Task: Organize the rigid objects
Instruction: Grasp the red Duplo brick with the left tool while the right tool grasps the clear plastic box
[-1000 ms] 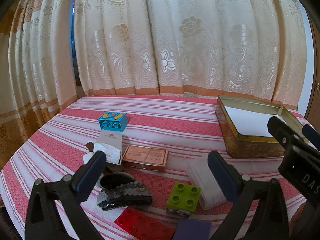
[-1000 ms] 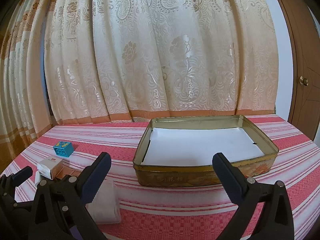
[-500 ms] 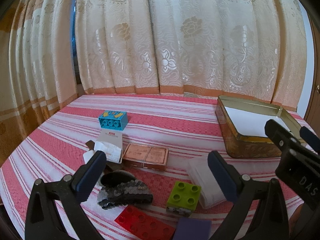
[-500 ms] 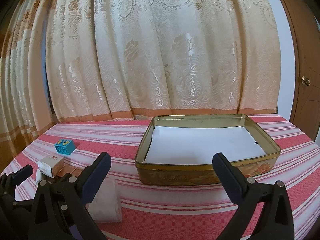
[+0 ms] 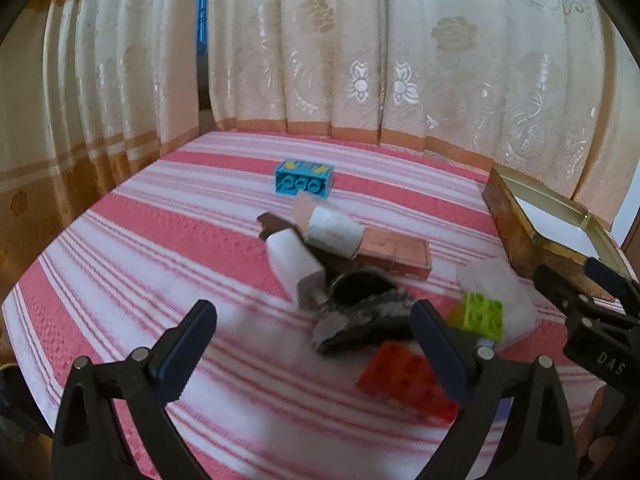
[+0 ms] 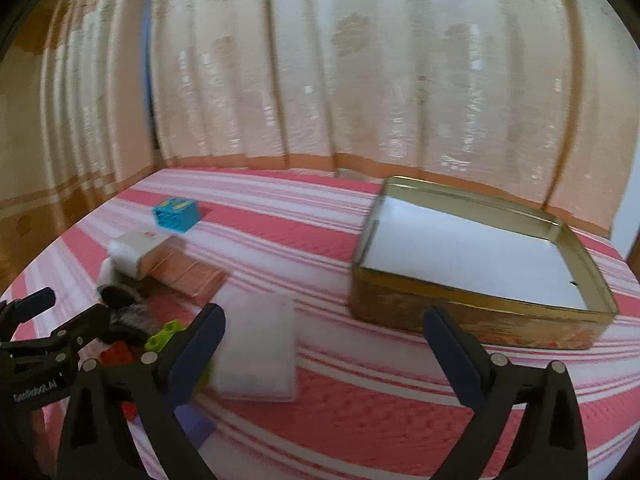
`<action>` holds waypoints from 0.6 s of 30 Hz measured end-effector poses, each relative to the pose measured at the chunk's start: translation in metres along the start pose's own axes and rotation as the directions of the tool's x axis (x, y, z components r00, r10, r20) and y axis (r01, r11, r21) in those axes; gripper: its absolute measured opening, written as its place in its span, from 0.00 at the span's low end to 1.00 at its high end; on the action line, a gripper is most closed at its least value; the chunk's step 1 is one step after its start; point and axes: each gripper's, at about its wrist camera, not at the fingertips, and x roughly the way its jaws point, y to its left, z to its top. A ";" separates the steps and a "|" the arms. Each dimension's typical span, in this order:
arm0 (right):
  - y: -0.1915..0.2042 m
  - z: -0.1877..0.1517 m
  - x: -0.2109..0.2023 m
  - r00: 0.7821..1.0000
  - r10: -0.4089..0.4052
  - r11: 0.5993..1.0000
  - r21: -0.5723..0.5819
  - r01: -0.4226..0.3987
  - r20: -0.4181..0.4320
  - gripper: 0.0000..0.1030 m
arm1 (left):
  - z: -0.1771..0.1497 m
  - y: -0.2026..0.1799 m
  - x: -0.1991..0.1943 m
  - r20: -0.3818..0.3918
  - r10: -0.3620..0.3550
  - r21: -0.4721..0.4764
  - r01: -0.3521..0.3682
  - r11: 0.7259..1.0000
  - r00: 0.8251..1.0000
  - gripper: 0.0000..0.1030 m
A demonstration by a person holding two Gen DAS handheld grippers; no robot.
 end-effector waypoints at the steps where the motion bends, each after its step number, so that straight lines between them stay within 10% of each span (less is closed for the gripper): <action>1: 0.003 -0.001 0.002 1.000 0.012 1.000 -0.011 -0.012 -0.007 0.94 | -0.002 0.003 -0.001 0.000 0.005 0.001 -0.005 1.000 1.000 0.96; 15: 0.026 -0.010 0.038 0.957 0.153 0.977 -0.107 -0.184 -0.248 0.75 | -0.016 -0.011 -0.015 -0.083 -0.135 0.109 0.144 0.984 0.987 0.90; 18: 0.026 -0.012 0.045 0.946 0.162 0.974 -0.108 -0.199 -0.281 0.56 | -0.016 -0.024 -0.010 -0.107 -0.137 0.137 0.151 0.979 0.985 0.90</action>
